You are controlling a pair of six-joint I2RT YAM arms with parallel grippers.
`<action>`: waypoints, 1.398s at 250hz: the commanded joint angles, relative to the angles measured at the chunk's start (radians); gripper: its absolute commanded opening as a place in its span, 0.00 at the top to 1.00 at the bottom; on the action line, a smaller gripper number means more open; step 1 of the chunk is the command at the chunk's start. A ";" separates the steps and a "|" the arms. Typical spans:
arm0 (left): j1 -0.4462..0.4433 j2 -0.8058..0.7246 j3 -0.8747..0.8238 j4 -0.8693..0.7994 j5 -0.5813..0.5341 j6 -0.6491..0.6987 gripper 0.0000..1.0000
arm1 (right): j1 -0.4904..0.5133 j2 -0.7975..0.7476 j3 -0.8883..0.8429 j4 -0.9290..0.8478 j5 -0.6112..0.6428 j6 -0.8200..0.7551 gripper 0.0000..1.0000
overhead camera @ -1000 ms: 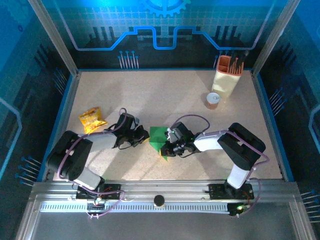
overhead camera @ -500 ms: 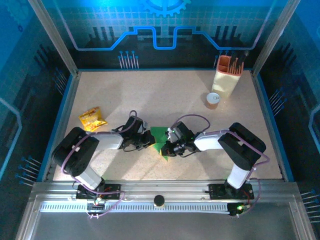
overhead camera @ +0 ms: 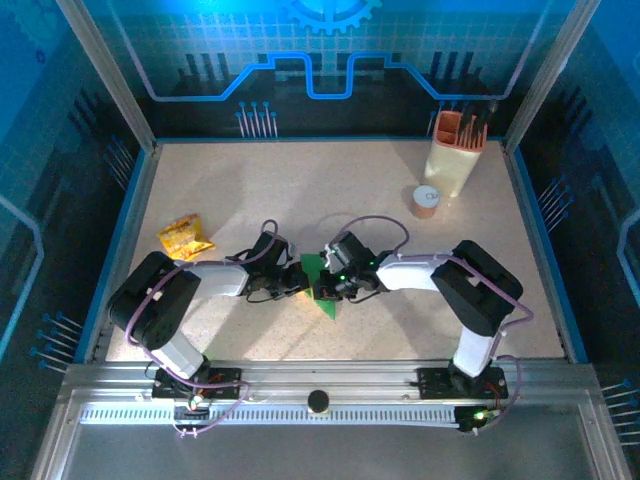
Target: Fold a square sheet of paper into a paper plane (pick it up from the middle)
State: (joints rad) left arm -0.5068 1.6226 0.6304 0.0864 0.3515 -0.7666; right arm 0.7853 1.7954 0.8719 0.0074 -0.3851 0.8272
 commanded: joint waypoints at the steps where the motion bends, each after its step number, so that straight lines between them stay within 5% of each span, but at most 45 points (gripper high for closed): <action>1: 0.000 0.039 0.009 -0.098 -0.065 0.016 1.00 | 0.022 0.055 0.004 -0.063 0.036 0.000 0.97; 199: 0.000 0.063 -0.005 -0.114 -0.086 -0.011 1.00 | 0.034 -0.242 -0.260 -0.118 0.074 -0.009 0.94; 256: -0.001 0.034 -0.038 -0.073 -0.092 -0.111 1.00 | 0.033 -0.324 -0.225 -0.191 0.124 -0.035 0.92; 315: -0.031 -0.077 -0.147 0.109 -0.099 -0.340 1.00 | -0.011 -0.363 -0.169 -0.206 0.242 -0.093 0.72; 350: -0.038 -0.164 -0.129 0.067 -0.123 -0.339 0.97 | -0.026 -0.330 -0.156 -0.088 0.219 -0.121 0.61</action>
State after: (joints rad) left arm -0.5358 1.5257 0.4995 0.2054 0.2874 -1.0477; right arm 0.7746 1.4441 0.6853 -0.1505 -0.1795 0.7498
